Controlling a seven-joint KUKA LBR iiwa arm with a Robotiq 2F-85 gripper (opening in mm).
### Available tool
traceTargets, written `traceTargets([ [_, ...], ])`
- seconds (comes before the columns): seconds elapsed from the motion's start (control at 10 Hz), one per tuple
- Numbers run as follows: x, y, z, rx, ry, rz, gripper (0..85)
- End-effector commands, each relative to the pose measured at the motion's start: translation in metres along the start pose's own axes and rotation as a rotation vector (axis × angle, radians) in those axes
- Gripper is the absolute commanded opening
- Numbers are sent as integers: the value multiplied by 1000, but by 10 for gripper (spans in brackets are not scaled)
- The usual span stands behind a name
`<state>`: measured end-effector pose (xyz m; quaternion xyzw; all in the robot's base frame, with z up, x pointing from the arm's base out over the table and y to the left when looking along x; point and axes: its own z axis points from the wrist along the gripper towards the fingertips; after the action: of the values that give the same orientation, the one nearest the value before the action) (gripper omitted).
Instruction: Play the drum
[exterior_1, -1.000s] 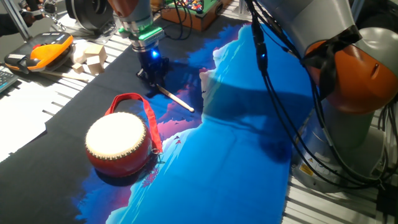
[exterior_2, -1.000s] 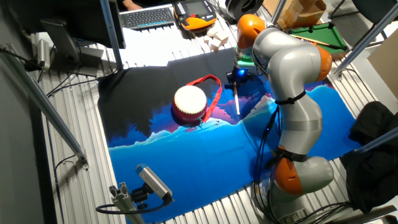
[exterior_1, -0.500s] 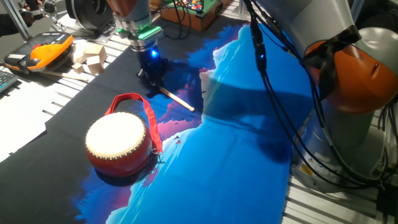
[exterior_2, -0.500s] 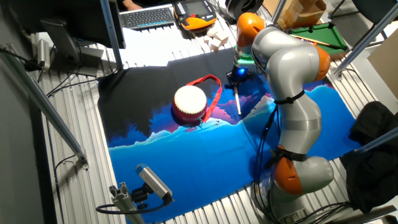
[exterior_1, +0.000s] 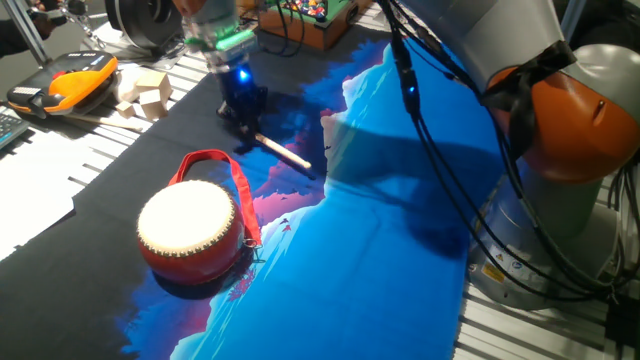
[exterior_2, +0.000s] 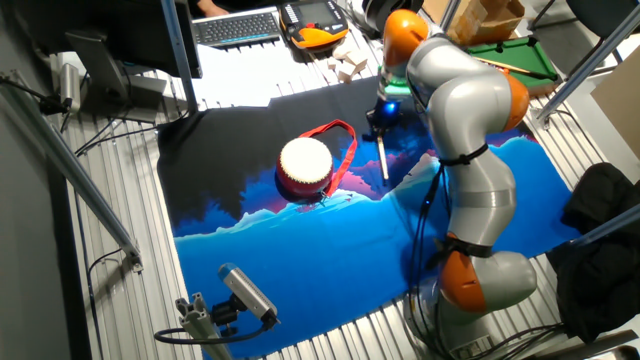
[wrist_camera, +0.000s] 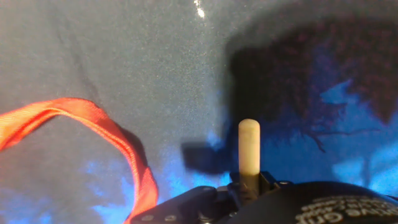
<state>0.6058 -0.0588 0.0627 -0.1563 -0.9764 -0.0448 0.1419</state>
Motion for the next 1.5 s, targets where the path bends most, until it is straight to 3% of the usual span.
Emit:
traceTargets([
  [0.0,8,2,-21,-12,7,18,0],
  [0.2,32,11,-60,-67,29,104,0],
  [0.5,62,27,-99,-158,41,231,0],
  [0.6,69,31,-108,-183,35,266,0],
  [0.7,75,36,-117,-190,24,296,0],
  [0.8,81,39,-122,-227,10,337,0],
  [1.0,89,42,-124,-272,-21,397,0],
  [1.1,90,43,-123,-269,-30,413,0],
  [1.4,89,42,-123,-211,-39,390,0],
])
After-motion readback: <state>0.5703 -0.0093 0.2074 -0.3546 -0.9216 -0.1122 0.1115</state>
